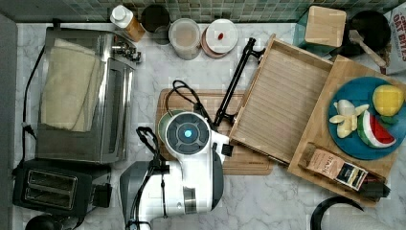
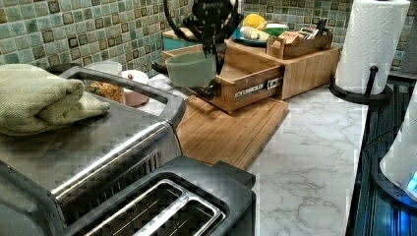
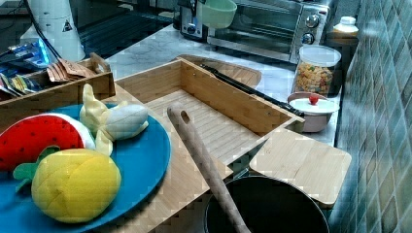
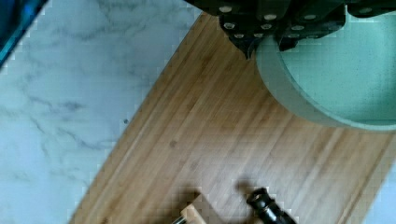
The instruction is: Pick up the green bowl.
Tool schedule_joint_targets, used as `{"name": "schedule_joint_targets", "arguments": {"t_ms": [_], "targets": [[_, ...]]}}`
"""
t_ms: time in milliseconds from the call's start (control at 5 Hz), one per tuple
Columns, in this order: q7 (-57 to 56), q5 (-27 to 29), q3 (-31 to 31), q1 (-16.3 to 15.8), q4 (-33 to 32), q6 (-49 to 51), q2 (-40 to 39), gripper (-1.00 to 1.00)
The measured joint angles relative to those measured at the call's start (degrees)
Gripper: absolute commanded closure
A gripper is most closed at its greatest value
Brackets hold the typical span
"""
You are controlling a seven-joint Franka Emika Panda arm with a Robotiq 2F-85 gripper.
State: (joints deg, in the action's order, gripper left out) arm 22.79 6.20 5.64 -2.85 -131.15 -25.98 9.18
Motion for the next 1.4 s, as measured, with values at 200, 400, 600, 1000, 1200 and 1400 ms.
{"name": "schedule_joint_targets", "arguments": {"t_ms": [200, 400, 600, 1000, 1200, 1400], "targets": [[5.25, -4.20, 0.03, 1.45, 5.15, 1.16, -0.07, 1.00], [5.33, -7.09, -0.99, 2.90, 8.62, 1.16, 0.61, 1.00], [5.33, -7.18, -2.95, 4.29, 9.62, 1.16, 1.84, 1.00], [9.08, -8.59, -4.41, 7.20, 13.32, 5.40, 0.86, 1.00], [9.19, -8.78, -4.52, 7.55, 13.54, 5.51, 0.45, 1.00], [9.19, -8.78, -4.36, 7.55, 13.54, 5.57, 0.31, 1.00]]}}
